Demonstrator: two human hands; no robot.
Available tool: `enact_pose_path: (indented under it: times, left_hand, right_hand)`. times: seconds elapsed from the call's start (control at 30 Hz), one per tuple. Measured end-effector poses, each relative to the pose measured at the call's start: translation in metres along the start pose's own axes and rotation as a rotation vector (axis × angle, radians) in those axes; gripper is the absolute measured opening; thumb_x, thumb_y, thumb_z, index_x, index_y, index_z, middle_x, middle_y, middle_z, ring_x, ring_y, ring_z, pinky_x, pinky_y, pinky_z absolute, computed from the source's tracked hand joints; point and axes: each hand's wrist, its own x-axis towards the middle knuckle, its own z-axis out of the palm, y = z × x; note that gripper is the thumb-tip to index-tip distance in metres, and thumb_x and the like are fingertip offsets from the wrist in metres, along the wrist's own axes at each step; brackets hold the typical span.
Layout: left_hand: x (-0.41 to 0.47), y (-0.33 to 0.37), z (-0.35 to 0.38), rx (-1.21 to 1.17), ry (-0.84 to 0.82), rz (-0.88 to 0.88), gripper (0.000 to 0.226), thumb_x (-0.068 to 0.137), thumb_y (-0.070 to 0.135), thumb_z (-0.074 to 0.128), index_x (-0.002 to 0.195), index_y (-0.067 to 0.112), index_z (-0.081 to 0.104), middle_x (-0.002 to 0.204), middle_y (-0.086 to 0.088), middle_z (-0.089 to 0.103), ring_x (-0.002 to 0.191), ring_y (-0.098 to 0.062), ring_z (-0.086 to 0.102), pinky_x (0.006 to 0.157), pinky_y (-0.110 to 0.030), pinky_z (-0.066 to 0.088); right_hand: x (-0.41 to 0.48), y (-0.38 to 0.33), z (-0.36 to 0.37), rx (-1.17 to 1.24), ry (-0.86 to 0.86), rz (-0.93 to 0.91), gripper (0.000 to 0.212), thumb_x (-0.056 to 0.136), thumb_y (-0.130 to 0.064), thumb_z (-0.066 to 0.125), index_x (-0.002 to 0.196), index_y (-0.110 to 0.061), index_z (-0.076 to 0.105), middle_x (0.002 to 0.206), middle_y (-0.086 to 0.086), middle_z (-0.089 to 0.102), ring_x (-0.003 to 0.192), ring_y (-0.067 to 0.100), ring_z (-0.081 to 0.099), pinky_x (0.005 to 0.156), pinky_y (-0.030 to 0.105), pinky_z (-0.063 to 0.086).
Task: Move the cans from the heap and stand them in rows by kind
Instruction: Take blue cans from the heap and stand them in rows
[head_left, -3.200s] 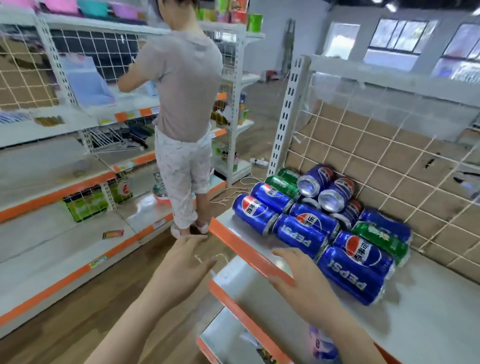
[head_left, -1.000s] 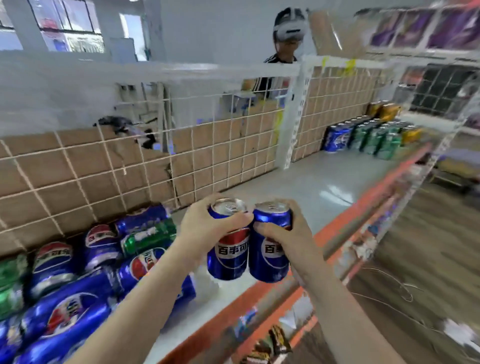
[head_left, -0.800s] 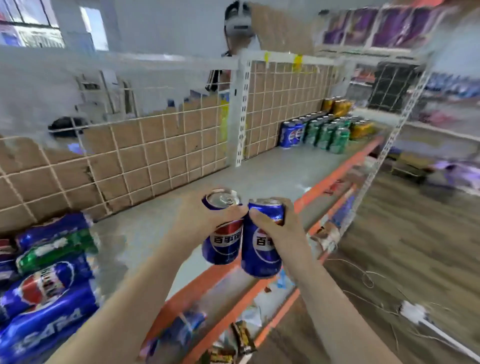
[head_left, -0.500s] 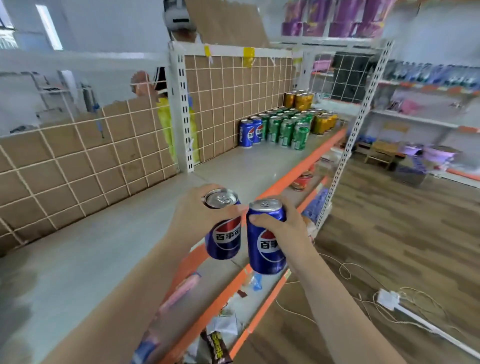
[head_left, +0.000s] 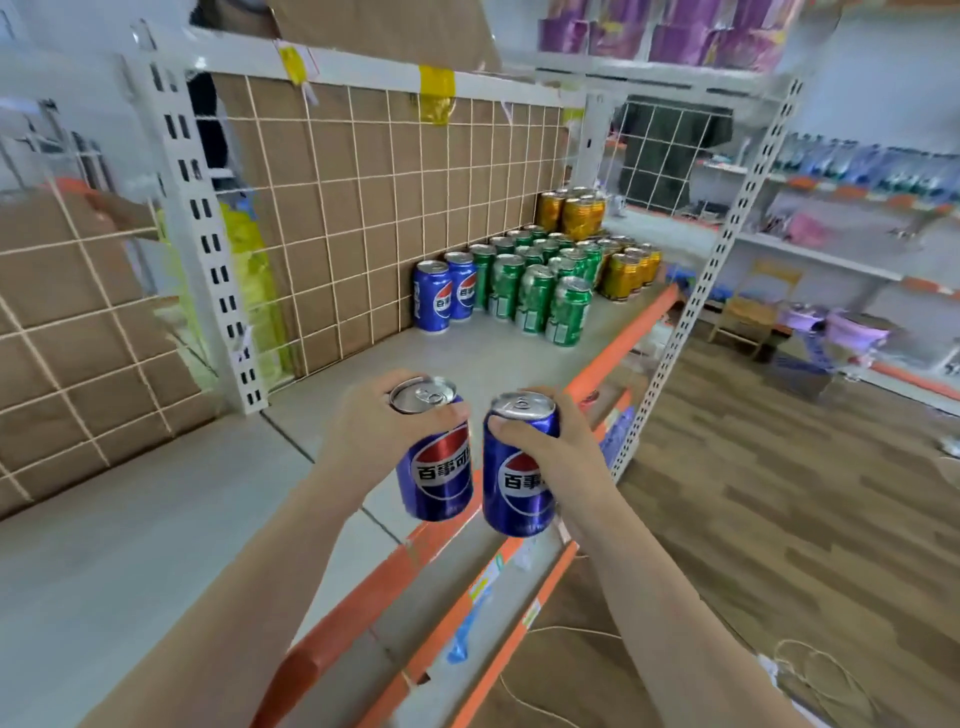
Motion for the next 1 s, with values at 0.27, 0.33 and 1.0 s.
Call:
enact_pose_path:
  times: [0.27, 0.33, 1.0]
  left_hand:
    - [0.098, -0.006, 0.020, 0.085, 0.122, -0.033, 0.030, 0.055, 0.037, 0.087, 0.072, 0.038, 0.062, 0.081, 0.013, 0.067, 0.086, -0.015, 0.064, 0.079, -0.037, 0.053]
    - [0.115, -0.010, 0.021, 0.104, 0.155, -0.063, 0.029, 0.060, 0.031, 0.087, 0.075, 0.035, 0.062, 0.086, 0.009, 0.066, 0.089, -0.018, 0.063, 0.081, -0.037, 0.052]
    - [0.230, -0.037, 0.032, 0.351, 0.613, -0.355, 0.055, 0.050, 0.053, 0.077, 0.096, 0.025, 0.068, 0.091, 0.006, 0.072, 0.085, -0.014, 0.068, 0.078, -0.040, 0.058]
  right_hand:
    - [0.119, -0.006, -0.016, -0.101, -0.073, -0.004, 0.034, 0.075, -0.020, 0.075, 0.099, -0.024, 0.052, 0.088, -0.009, 0.065, 0.077, 0.006, 0.061, 0.064, 0.022, 0.046]
    - [0.146, -0.005, -0.015, -0.123, -0.115, -0.006, 0.037, 0.075, -0.019, 0.075, 0.104, -0.021, 0.053, 0.090, -0.008, 0.064, 0.080, 0.008, 0.061, 0.063, 0.021, 0.045]
    - [0.376, 0.000, 0.054, -0.663, -0.794, -0.382, 0.064, 0.054, -0.062, 0.071, 0.105, -0.034, 0.045, 0.106, -0.006, 0.061, 0.103, 0.020, 0.058, 0.089, 0.047, 0.050]
